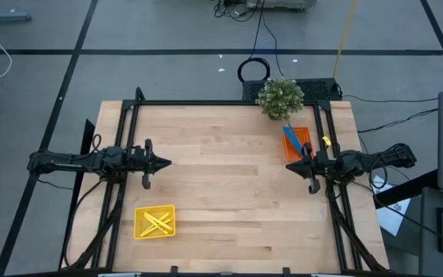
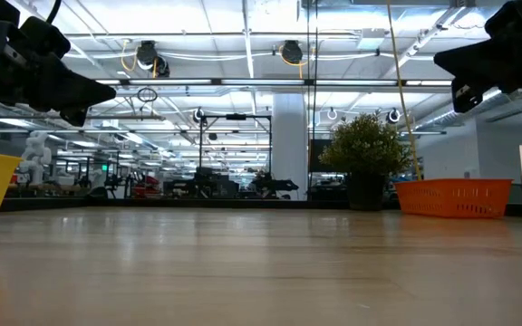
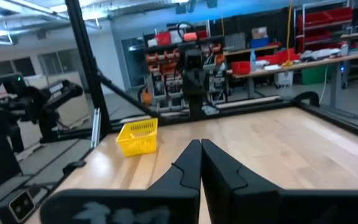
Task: Sort pens & pencils
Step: Return to Home Position
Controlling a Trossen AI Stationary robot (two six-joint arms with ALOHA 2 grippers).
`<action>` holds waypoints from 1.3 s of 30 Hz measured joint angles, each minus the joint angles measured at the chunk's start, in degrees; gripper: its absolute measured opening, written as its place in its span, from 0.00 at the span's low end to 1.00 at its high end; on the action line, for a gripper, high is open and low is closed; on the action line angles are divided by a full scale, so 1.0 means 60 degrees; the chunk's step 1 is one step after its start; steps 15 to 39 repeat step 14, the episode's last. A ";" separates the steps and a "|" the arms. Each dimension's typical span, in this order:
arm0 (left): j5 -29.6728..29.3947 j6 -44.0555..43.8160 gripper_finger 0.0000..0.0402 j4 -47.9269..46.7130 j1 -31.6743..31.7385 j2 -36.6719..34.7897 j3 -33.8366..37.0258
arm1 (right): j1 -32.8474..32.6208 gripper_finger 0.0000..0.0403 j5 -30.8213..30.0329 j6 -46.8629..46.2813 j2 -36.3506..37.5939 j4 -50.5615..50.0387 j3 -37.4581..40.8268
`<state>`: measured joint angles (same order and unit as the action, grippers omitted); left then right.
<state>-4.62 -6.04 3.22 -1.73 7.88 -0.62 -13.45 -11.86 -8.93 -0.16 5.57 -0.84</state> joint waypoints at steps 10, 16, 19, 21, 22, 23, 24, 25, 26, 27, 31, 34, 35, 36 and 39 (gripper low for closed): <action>0.0001 0.0000 0.06 0.0000 0.0000 -0.0002 0.0000 | 0.0538 0.00 0.0002 0.0000 0.0014 -0.0002 0.0000; -0.0001 -0.0003 0.06 0.0000 -0.0001 -0.0001 0.0000 | 0.0678 0.00 0.0000 0.0000 0.0014 -0.0002 0.0000; -0.0001 -0.0003 0.06 0.0000 -0.0001 -0.0001 0.0000 | 0.0678 0.00 0.0000 0.0000 0.0014 -0.0002 0.0000; -0.0001 -0.0003 0.06 0.0000 -0.0001 -0.0001 0.0000 | 0.0678 0.00 0.0000 0.0000 0.0014 -0.0002 0.0000; -0.0001 -0.0003 0.06 0.0000 -0.0001 -0.0001 0.0000 | 0.0678 0.00 0.0000 0.0000 0.0014 -0.0002 0.0000; -0.0001 -0.0003 0.06 0.0000 -0.0001 -0.0001 0.0000 | 0.0678 0.00 0.0000 0.0000 0.0014 -0.0002 0.0000; -0.0001 -0.0003 0.06 0.0000 -0.0001 -0.0001 0.0000 | 0.0678 0.00 0.0000 0.0000 0.0014 -0.0002 0.0000; -0.0001 -0.0003 0.06 0.0000 -0.0001 -0.0001 0.0000 | 0.0678 0.00 0.0000 0.0000 0.0014 -0.0002 0.0000; -0.0001 -0.0003 0.06 0.0000 -0.0001 -0.0001 0.0000 | 0.0678 0.00 0.0000 0.0000 0.0014 -0.0002 0.0000; -0.0001 -0.0003 0.06 0.0000 -0.0001 -0.0001 0.0000 | 0.0678 0.00 0.0000 0.0000 0.0014 -0.0002 0.0000; -0.0001 -0.0003 0.06 0.0000 -0.0001 -0.0001 0.0000 | 0.0678 0.00 0.0000 0.0000 0.0014 -0.0002 0.0000; -0.0001 -0.0003 0.06 0.0000 -0.0001 -0.0001 0.0000 | 0.0678 0.00 0.0000 0.0000 0.0014 -0.0002 0.0000; -0.0001 -0.0003 0.06 0.0000 -0.0001 -0.0001 0.0000 | 0.0678 0.00 0.0000 0.0000 0.0014 -0.0002 0.0000; -0.0001 -0.0003 0.06 0.0000 -0.0001 -0.0001 0.0000 | 0.0678 0.00 0.0000 0.0000 0.0014 -0.0002 0.0000; -0.0001 -0.0003 0.06 0.0000 -0.0001 -0.0001 0.0000 | 0.0678 0.00 0.0000 0.0000 0.0014 -0.0002 0.0000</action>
